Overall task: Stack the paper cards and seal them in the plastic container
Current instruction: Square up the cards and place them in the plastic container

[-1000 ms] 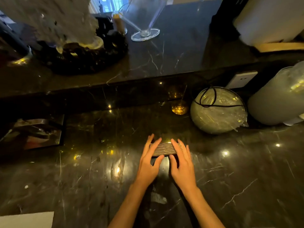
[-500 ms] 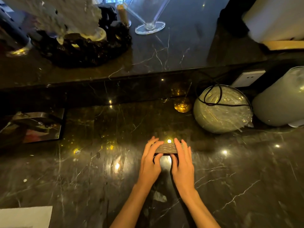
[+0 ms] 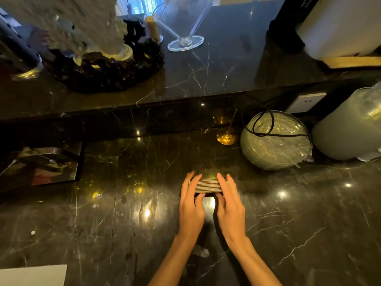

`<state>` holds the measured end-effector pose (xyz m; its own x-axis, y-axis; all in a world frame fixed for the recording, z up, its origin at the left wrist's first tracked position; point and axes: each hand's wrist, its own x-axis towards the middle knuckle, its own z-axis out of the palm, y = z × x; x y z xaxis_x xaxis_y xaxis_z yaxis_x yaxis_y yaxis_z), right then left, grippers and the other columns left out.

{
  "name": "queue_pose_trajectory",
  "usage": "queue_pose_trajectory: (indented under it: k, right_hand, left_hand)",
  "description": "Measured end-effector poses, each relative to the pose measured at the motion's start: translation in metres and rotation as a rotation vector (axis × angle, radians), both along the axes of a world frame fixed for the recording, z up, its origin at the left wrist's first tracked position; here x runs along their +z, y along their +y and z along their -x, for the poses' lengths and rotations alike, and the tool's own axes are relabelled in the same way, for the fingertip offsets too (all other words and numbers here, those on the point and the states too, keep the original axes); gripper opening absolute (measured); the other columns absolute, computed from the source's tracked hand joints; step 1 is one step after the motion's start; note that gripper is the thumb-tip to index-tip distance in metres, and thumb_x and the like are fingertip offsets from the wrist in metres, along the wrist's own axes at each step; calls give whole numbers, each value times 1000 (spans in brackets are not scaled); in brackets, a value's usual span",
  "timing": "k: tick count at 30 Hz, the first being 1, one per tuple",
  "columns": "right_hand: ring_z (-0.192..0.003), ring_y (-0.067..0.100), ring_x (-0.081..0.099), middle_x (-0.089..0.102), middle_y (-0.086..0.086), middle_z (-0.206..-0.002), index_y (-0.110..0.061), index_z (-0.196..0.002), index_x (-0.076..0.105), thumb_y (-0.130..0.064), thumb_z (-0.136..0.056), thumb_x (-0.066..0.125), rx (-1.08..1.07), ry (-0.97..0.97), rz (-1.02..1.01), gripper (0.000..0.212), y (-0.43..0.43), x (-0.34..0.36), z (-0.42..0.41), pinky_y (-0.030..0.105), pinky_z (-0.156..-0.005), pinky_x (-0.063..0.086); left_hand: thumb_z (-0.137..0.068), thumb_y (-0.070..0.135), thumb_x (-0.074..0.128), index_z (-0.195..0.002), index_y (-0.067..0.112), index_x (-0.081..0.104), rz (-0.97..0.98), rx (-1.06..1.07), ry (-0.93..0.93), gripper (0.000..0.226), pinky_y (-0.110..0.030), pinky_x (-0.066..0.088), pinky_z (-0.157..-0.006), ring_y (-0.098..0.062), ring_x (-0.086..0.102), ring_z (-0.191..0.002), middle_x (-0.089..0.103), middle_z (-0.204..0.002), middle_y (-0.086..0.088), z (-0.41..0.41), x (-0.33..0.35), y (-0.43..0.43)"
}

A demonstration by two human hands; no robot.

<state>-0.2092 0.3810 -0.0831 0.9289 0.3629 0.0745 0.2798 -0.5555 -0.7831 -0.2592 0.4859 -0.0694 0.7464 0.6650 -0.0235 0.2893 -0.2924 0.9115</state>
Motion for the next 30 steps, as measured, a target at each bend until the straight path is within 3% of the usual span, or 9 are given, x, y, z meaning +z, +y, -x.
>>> queue_pose_trajectory:
  k: [3,5,9,13,16,19,22,27,30]
  right_hand:
    - [-151,16,21,31,-5,-161,-54,-148,26,-8,-98,53,25,-12,9,73,0,-1,0,27,-110,37]
    - [-150,20,21,36,0,-159,-50,-146,28,-11,-98,55,24,40,61,68,1,-4,4,31,-111,36]
    - [-149,26,27,41,1,-157,-43,-149,32,-10,-96,59,-14,9,54,68,-2,-5,9,20,-115,21]
    - [-148,24,26,40,3,-157,-42,-146,32,-9,-95,59,-25,59,67,66,-6,-4,18,41,-117,33]
    - [-149,12,24,40,-4,-156,-45,-150,30,-11,-95,60,-39,-17,63,71,-10,1,17,31,-120,21]
    - [-149,0,12,35,-9,-156,-43,-150,33,-8,-94,60,-43,-7,71,71,-16,-2,24,39,-116,33]
    - [-149,22,28,39,0,-158,-49,-146,33,-8,-96,59,-31,59,38,69,-19,-8,27,39,-113,39]
    - [-137,26,49,54,5,-145,-41,-145,40,-12,-94,63,36,41,78,63,-22,8,19,41,-107,47]
    - [-122,19,57,62,-1,-131,-35,-142,46,-18,-92,67,97,51,77,58,-32,34,14,39,-102,49]
  left_hand:
    - [-92,-14,50,-144,20,48,-26,-13,-22,62,-20,30,-119,-6,29,-147,35,-157,4,2,3,-3]
    - [-93,-12,49,-145,17,46,19,-17,19,60,-21,33,-117,-11,30,-147,31,-159,3,3,2,-3]
    - [-92,-11,49,-146,31,42,-3,-38,-8,68,-11,30,-114,-5,27,-148,28,-161,8,8,2,-1]
    - [-96,-6,48,-144,38,38,-1,-90,56,66,-7,29,-112,-7,26,-149,23,-162,10,16,1,-5]
    - [-97,0,50,-144,53,34,-23,-104,38,73,-4,26,-112,2,20,-149,19,-163,21,18,-2,-2]
    - [-97,-1,49,-144,48,34,-65,-137,73,69,-3,35,-103,6,31,-142,17,-164,17,26,-3,-7]
    - [-96,-8,47,-142,31,44,-119,-134,63,60,-2,40,-96,12,40,-133,23,-163,3,31,-7,-13]
    - [-95,-6,53,-132,26,52,-90,-133,127,49,-15,42,-106,5,47,-126,43,-145,4,27,9,-11]
    - [-94,1,56,-134,22,50,-72,-256,215,45,-22,39,-109,-13,47,-128,46,-137,-1,27,33,2]
